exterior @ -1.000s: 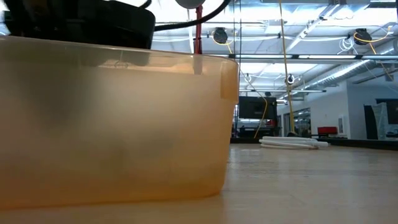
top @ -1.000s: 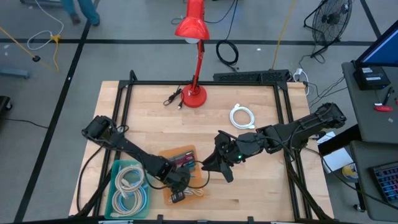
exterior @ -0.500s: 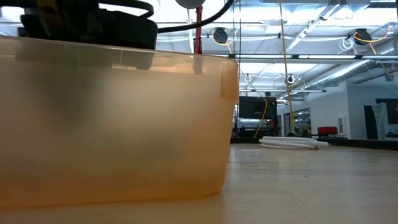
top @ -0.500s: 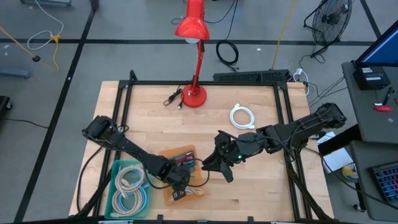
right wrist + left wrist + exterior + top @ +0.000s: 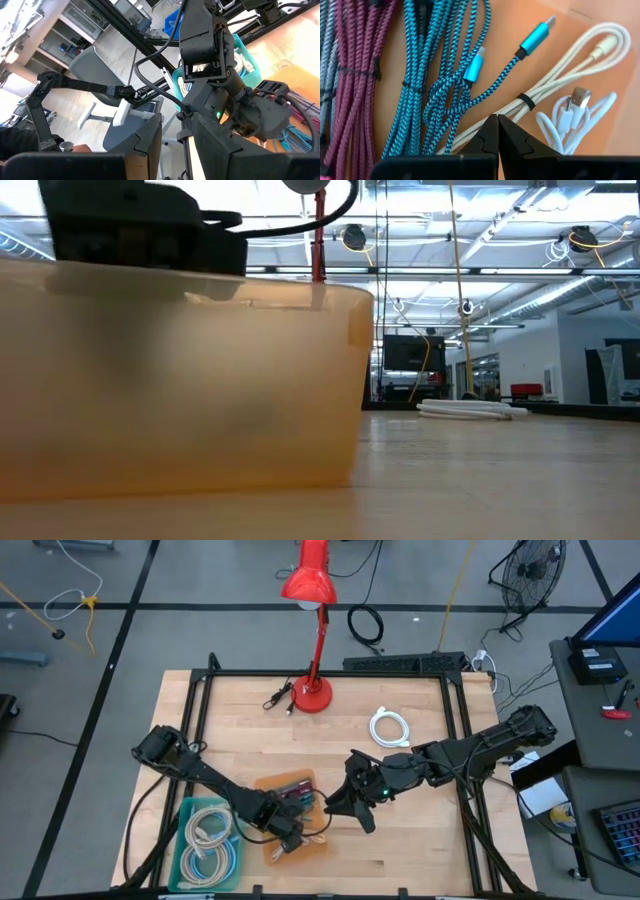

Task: Pick & Place USB Port
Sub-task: Put the left white USB cable into the orange bin, then put the white USB cable into the orange bin

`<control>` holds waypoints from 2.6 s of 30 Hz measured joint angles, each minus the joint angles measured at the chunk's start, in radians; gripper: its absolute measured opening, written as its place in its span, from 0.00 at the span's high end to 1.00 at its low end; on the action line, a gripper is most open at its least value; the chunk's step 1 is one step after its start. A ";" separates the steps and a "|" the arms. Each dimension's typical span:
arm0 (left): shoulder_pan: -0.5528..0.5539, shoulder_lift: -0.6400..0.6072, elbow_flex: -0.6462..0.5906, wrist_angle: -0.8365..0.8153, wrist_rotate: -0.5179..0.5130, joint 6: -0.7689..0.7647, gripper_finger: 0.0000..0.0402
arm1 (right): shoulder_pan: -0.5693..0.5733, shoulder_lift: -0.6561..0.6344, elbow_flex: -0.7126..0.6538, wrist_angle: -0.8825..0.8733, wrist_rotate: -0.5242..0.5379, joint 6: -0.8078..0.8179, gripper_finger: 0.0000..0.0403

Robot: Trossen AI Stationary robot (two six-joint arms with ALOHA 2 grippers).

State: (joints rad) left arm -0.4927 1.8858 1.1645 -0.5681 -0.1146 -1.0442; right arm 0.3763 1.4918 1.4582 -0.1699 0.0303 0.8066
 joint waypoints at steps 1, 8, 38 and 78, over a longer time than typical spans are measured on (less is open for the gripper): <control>0.000 0.000 0.000 -0.003 -0.012 -0.022 1.00 | 0.000 0.000 0.000 0.000 0.000 0.000 0.75; 0.000 0.000 -0.001 -0.006 -0.072 -0.127 1.00 | 0.000 0.000 0.000 0.000 0.000 0.000 0.75; -0.003 0.003 -0.003 0.046 -0.029 0.055 1.00 | -0.010 0.000 0.000 0.000 -0.001 0.011 0.75; -0.049 -0.140 -0.003 0.054 0.257 0.172 1.00 | -0.008 0.000 0.000 -0.008 -0.006 0.017 0.75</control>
State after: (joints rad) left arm -0.5414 1.7457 1.1615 -0.5142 0.1423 -0.8723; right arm 0.3687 1.4920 1.4578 -0.1776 0.0246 0.8236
